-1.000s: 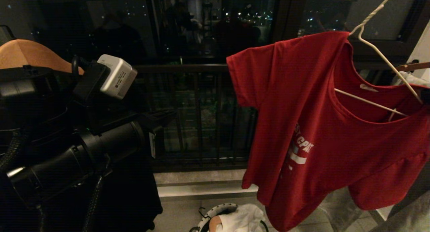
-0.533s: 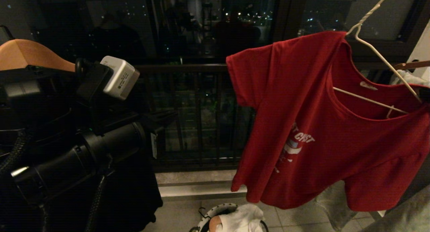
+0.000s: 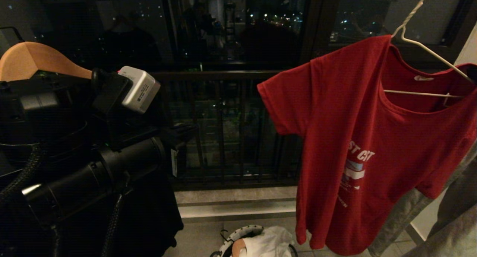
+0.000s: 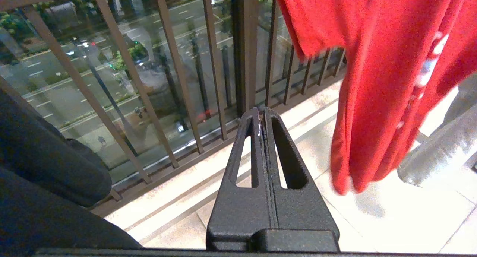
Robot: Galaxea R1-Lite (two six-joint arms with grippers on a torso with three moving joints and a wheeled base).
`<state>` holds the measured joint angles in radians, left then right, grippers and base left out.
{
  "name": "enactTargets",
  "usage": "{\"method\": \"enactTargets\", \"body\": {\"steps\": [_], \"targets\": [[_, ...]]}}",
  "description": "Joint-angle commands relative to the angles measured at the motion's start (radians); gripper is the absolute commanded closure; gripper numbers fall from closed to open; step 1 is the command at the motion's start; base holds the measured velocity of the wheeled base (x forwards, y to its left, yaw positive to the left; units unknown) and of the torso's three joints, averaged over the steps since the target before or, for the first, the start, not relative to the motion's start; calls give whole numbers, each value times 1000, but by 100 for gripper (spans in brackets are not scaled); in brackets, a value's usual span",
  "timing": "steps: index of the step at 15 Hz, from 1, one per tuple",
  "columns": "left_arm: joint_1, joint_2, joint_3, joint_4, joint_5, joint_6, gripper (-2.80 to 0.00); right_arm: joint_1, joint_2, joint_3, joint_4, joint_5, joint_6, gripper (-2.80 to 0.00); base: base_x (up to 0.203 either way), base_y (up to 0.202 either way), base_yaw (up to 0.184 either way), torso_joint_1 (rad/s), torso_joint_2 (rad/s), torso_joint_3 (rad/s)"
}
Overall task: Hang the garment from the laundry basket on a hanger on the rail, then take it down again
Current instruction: Take the clothes off the clothes rack
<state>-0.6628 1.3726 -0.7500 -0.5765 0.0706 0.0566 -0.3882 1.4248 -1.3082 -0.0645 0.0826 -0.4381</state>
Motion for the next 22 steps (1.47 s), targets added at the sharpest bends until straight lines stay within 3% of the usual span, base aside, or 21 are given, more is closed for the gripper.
{"method": "enactTargets", "body": {"steps": [1, 3, 7, 22], "targets": [[-1, 8, 0, -3, 0, 0, 0, -15, 75, -54, -4, 0, -2, -280, 0, 0, 0, 0, 0, 0], [0, 13, 0, -3, 1, 0, 0, -31, 67, -59, -24, 17, 34, -280, 0, 0, 0, 0, 0, 0], [-1, 36, 0, -5, 1, 0, 0, -75, -11, -20, -18, 196, 168, -280, 0, 0, 0, 0, 0, 0], [-2, 60, 0, -22, 1, 2, 0, -93, -203, 50, 129, 456, 156, -280, 0, 0, 0, 0, 0, 0]]}}
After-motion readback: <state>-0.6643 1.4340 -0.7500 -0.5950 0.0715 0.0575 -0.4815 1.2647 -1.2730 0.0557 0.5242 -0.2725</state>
